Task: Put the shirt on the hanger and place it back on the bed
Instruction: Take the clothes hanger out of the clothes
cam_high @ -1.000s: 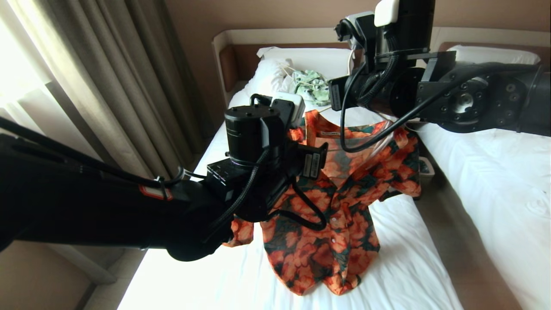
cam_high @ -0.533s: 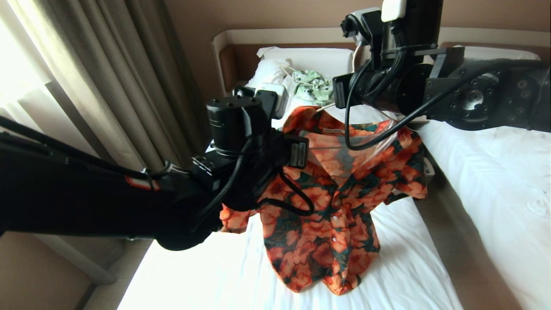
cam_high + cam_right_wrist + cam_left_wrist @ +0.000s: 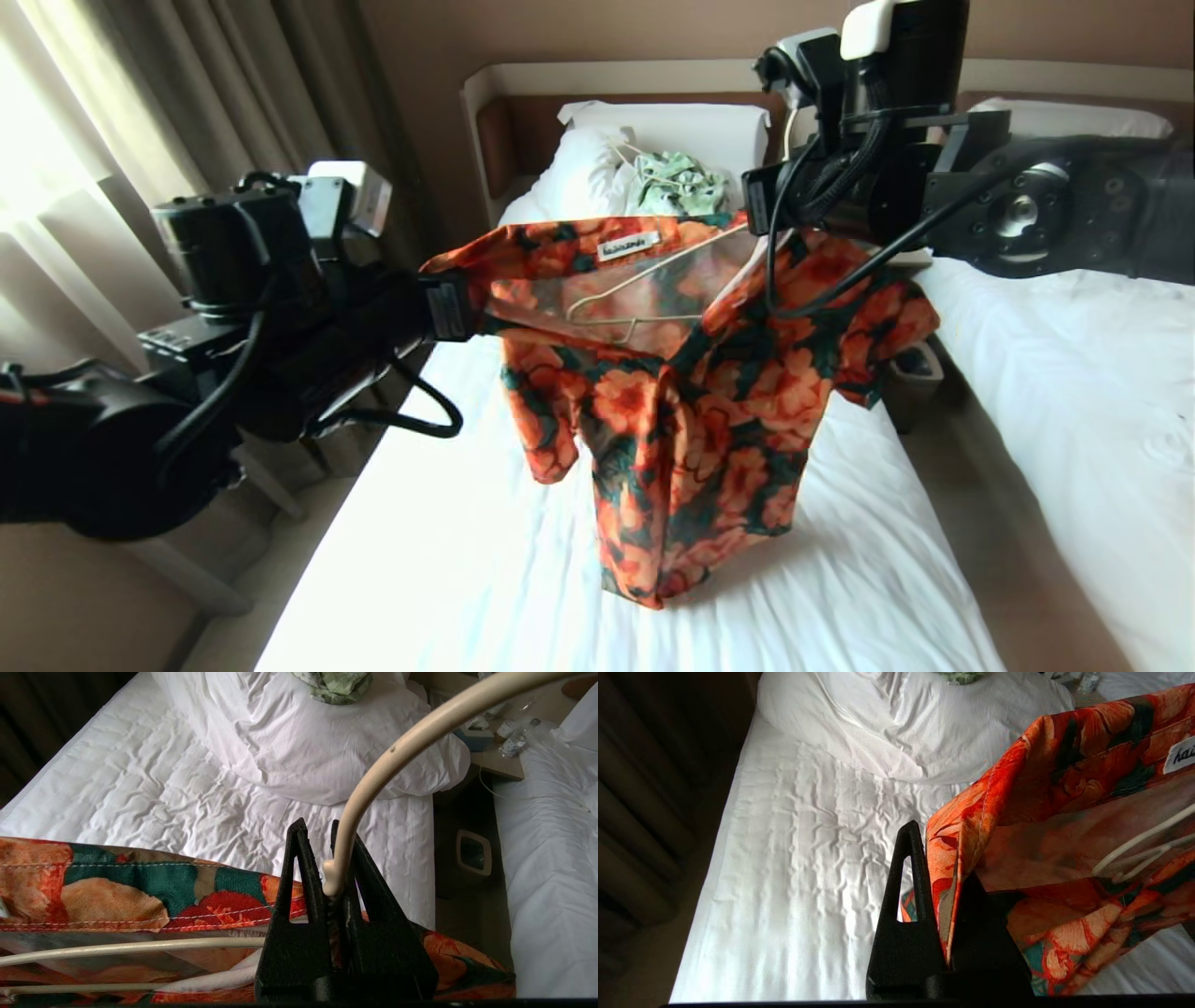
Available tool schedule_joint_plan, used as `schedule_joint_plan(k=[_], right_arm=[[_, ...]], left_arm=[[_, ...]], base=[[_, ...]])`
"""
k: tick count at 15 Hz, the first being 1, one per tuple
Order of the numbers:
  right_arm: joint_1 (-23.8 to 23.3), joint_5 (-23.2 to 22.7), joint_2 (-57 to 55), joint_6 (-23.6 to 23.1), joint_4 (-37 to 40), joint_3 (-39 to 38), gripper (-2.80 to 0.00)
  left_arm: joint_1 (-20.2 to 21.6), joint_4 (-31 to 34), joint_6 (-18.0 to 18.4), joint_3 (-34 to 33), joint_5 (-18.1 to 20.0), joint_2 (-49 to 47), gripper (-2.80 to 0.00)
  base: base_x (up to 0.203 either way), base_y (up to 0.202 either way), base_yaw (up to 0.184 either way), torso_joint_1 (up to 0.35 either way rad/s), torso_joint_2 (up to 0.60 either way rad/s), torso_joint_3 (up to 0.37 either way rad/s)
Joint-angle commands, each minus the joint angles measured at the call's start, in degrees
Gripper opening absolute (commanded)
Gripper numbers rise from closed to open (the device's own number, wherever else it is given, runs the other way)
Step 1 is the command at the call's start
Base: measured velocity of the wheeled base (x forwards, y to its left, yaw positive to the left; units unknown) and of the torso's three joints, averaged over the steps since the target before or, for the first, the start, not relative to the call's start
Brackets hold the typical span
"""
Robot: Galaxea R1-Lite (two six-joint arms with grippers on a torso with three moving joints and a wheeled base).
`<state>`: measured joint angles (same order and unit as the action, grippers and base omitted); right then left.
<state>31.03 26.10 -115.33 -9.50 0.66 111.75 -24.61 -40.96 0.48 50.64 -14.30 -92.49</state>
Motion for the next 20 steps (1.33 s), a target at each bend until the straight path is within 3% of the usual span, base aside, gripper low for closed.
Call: schedule_joint_plan(k=[1, 5, 9, 10, 15, 18, 19, 20], right_arm=[[0.3, 0.2, -1.8, -0.5, -0.1, 0.4, -2.8], [1.6, 0.3, -4.8, -3.0, -3.7, 1.0, -2.8], [3.2, 0.9, -8.7, -6.5, -8.0, 1.0, -2.8], [3.5, 0.9, -9.3, -7.1, -9.8, 1.0, -2.8], [3.7, 0.8, -12.0, -7.0, -11.1, 1.0, -2.8], [3.7, 0.8, -16.4, -1.1, -14.3, 1.0, -2.8], [3.7, 0.9, -17.5, 2.8, -15.1, 0.9, -2.8], [3.7, 0.9, -18.2, 6.5, -15.2, 0.9, -2.8]], left_arm=[[3.2, -0.2, -0.9, -5.8, 1.3, 2.8, -2.8], [2.8, -0.9, -1.8, -11.0, 2.3, -0.7, -2.8], [3.7, -10.2, -1.6, -12.9, 2.2, -5.6, -2.8], [4.0, -11.5, -1.5, -13.7, 2.4, -6.4, 0.0], [7.8, -12.3, -1.6, -15.4, 6.6, -7.1, 0.0], [12.2, -14.1, -1.8, -19.9, 7.2, -3.9, 0.0], [14.5, -15.5, -1.7, -21.9, 8.1, -2.0, -2.8], [17.2, -16.3, -1.7, -23.8, 9.4, 0.2, -2.8]], base=[[0.0, 0.0, 0.0, 0.0, 0.0, 0.0], [0.0, 0.0, 0.0, 0.0, 0.0, 0.0], [0.0, 0.0, 0.0, 0.0, 0.0, 0.0], [0.0, 0.0, 0.0, 0.0, 0.0, 0.0], [0.0, 0.0, 0.0, 0.0, 0.0, 0.0], [0.0, 0.0, 0.0, 0.0, 0.0, 0.0], [0.0, 0.0, 0.0, 0.0, 0.0, 0.0], [0.0, 0.0, 0.0, 0.0, 0.0, 0.0]])
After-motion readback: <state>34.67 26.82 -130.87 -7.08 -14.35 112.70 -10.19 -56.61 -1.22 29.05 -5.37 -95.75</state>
